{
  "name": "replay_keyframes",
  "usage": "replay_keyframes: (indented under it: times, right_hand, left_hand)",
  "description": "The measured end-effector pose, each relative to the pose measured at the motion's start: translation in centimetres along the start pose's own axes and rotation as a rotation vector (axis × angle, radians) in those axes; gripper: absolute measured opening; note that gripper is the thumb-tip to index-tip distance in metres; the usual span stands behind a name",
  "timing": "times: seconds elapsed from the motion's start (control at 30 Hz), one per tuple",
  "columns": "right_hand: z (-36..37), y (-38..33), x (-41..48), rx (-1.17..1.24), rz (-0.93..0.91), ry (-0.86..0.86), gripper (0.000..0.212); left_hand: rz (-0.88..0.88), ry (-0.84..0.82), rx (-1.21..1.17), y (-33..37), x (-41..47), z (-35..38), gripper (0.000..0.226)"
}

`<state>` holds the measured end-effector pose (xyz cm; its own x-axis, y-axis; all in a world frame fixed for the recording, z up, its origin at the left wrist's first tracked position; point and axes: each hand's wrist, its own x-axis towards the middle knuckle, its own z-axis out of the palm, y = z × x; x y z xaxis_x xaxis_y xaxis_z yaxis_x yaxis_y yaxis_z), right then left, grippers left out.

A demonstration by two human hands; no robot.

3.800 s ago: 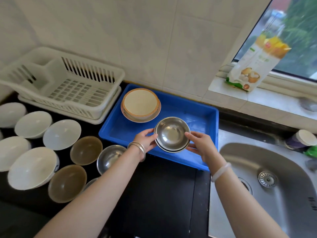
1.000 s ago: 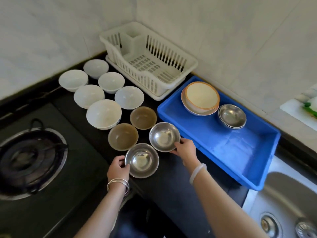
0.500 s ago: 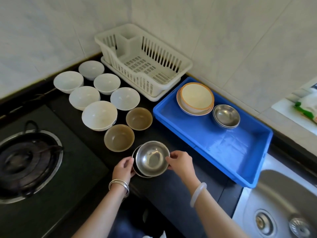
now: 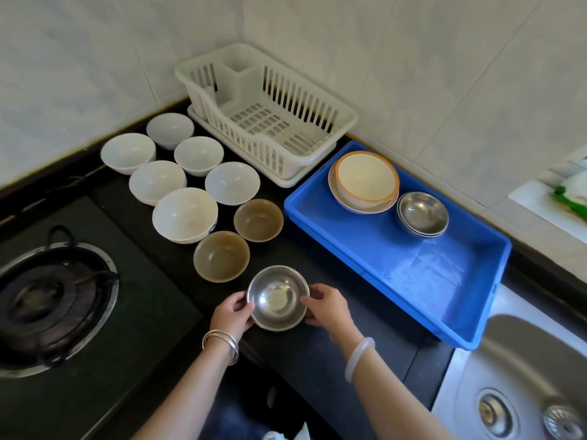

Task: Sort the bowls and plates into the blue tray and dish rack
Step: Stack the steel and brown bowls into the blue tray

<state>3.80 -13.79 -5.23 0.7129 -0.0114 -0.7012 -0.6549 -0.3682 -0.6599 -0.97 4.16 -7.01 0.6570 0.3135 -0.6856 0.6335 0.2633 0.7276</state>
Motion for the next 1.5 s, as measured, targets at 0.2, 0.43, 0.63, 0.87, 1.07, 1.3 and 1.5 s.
replay_keyframes:
  times: [0.2, 0.43, 0.63, 0.87, 1.07, 1.3, 1.5]
  right_hand:
    - [-0.7, 0.3, 0.3, 0.147, 0.036, -0.059, 0.036]
    - [-5.7, -1.4, -0.8, 0.319, -0.082, 0.069, 0.021]
    - [-13.1, -3.0, -1.5, 0.465, -0.126, 0.253, 0.014]
    - [-21.2, -4.1, 0.2, 0.574, -0.143, 0.422, 0.014]
    - [-25.9, -4.7, 3.8, 0.563, -0.128, 0.529, 0.012]
    - [-28.0, -5.5, 8.1, 0.492, -0.074, 0.611, 0.015]
    - [-28.0, -4.9, 9.8, 0.386, -0.047, 0.662, 0.022]
  left_hand:
    - [-0.001, -0.016, 0.012, 1.0, -0.2, 0.8, 0.032]
    - [0.110, -0.155, 0.052, 5.3, -1.0, 5.4, 0.015]
    - [0.172, -0.341, 0.073, 9.8, -1.6, 13.5, 0.016]
    - [0.127, -0.440, 0.051, 12.9, -0.7, 24.7, 0.021]
    - [0.168, -0.420, 0.207, 14.4, 1.3, 31.8, 0.026]
    - [0.286, -0.358, 0.516, 14.5, 4.0, 35.7, 0.019]
    - [0.461, -0.275, 0.869, 13.6, 4.3, 36.4, 0.022]
